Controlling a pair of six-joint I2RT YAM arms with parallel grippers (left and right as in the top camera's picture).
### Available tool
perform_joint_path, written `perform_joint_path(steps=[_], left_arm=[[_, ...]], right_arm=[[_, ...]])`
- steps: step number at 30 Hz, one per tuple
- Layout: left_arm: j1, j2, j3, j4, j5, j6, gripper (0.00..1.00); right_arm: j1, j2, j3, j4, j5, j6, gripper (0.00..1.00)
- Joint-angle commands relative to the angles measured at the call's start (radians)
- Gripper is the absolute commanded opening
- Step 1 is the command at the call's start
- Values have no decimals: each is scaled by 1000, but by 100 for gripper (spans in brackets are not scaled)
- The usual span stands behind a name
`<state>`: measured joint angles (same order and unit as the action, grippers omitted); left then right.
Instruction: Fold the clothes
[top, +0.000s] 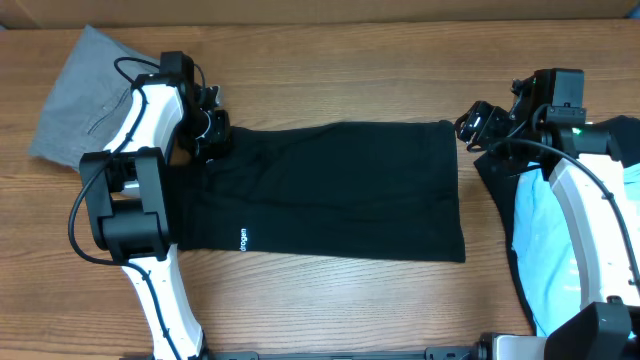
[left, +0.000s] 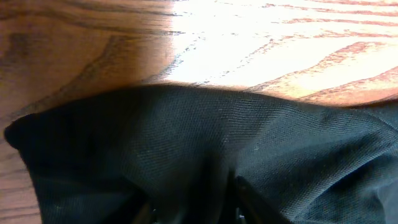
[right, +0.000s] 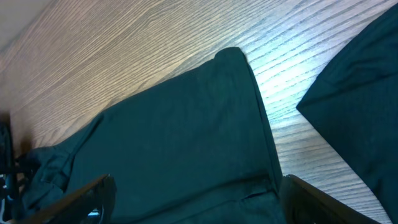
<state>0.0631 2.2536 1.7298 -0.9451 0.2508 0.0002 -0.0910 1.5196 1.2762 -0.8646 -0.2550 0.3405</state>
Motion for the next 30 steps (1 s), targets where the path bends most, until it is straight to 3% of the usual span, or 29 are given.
perform_joint_path(steps=[1, 7, 11, 30], left_arm=[[-2, -18, 21, 2, 9, 7, 32], [-1, -29, 24, -14, 5, 6, 47], [16, -38, 62, -45, 8, 3, 49], [-18, -34, 71, -32, -33, 2, 11]], right_arm=[[-3, -5, 19, 2, -1, 3, 87], [-3, -5, 19, 2, 0, 3, 87], [-3, -5, 19, 3, 0, 3, 87], [-3, -5, 19, 6, 0, 3, 87]])
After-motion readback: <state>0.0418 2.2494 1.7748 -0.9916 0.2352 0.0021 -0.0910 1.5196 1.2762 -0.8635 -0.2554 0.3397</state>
